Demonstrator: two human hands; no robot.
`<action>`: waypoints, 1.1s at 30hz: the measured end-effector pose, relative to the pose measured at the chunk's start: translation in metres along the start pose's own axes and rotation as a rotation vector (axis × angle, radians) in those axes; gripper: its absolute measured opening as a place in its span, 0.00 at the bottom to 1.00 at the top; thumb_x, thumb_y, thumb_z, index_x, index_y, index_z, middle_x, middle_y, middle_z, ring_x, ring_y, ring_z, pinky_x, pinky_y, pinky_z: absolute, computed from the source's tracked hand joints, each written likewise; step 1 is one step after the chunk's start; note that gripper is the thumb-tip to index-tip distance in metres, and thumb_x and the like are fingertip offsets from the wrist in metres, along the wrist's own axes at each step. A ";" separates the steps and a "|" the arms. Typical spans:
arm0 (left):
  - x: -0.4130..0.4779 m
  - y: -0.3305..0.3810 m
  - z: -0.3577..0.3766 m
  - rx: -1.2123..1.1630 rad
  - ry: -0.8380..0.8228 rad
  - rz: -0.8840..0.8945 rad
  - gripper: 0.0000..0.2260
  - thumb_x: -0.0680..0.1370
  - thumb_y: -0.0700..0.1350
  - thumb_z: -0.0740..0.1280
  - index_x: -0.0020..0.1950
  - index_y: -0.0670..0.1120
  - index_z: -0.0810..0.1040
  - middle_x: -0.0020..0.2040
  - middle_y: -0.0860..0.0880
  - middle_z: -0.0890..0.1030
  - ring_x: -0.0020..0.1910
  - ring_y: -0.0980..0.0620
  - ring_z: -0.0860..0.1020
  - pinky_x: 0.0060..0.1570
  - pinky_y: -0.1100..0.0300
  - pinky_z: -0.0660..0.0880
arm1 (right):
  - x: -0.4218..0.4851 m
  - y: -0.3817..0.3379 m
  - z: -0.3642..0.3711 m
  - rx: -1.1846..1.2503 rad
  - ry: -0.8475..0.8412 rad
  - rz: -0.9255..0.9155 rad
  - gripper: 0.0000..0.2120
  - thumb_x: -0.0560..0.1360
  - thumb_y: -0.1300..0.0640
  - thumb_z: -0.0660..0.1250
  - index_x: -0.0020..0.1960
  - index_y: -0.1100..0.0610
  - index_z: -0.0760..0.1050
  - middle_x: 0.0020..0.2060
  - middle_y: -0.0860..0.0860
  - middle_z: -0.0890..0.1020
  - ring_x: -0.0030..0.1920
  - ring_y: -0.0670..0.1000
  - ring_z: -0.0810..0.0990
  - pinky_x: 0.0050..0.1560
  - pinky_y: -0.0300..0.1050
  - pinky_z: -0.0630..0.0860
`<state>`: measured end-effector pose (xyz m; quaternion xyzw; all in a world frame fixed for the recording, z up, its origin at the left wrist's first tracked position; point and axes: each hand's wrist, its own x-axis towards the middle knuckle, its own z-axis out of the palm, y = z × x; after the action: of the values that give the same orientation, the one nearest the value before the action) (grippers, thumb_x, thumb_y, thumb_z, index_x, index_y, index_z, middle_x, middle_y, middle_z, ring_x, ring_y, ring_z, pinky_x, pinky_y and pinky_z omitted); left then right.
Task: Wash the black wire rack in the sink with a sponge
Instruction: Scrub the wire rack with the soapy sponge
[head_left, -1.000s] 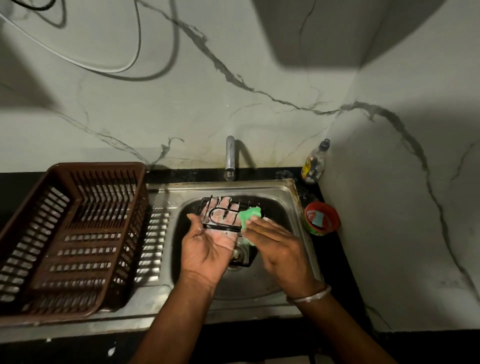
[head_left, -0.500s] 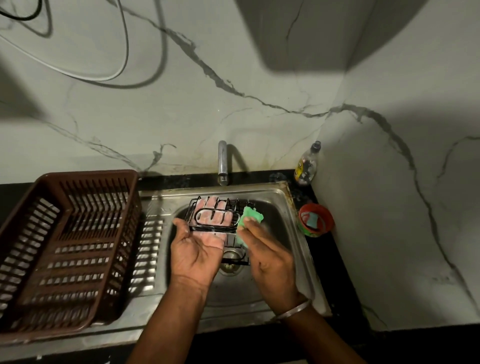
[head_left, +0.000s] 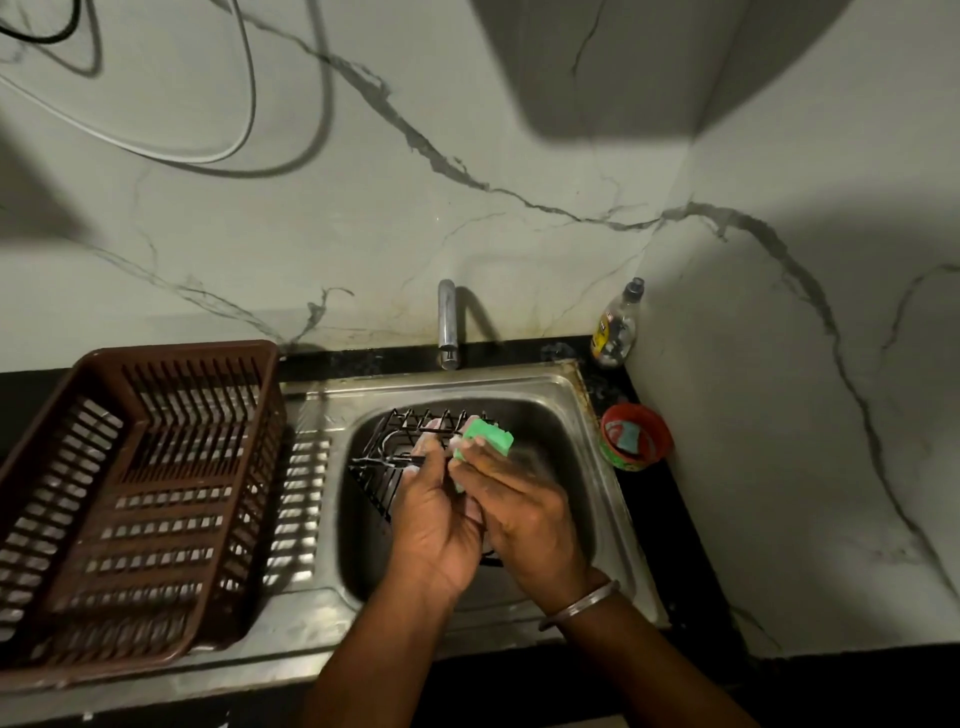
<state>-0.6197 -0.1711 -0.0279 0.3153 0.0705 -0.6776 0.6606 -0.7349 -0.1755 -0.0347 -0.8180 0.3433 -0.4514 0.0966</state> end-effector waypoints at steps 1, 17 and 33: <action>-0.001 0.003 -0.001 -0.012 -0.007 0.001 0.19 0.83 0.51 0.67 0.65 0.37 0.80 0.62 0.36 0.82 0.53 0.45 0.84 0.49 0.58 0.86 | 0.001 0.000 -0.005 0.060 -0.014 0.013 0.13 0.81 0.65 0.67 0.64 0.62 0.83 0.66 0.57 0.83 0.68 0.51 0.81 0.70 0.50 0.77; -0.008 0.012 0.006 0.034 -0.013 0.016 0.16 0.83 0.55 0.64 0.57 0.46 0.84 0.52 0.38 0.87 0.51 0.45 0.87 0.58 0.56 0.81 | 0.001 -0.006 0.003 0.220 0.089 0.232 0.18 0.78 0.72 0.65 0.65 0.61 0.83 0.66 0.54 0.82 0.70 0.49 0.79 0.71 0.53 0.77; -0.003 0.021 0.003 -0.078 -0.110 -0.030 0.20 0.86 0.58 0.59 0.56 0.46 0.85 0.73 0.32 0.77 0.75 0.30 0.73 0.78 0.33 0.64 | -0.020 0.005 -0.005 0.138 0.192 0.244 0.23 0.77 0.77 0.63 0.69 0.64 0.79 0.69 0.57 0.80 0.71 0.52 0.79 0.71 0.51 0.76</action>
<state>-0.6007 -0.1724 -0.0171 0.2503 0.0652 -0.7005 0.6651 -0.7480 -0.1652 -0.0474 -0.7148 0.4158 -0.5348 0.1734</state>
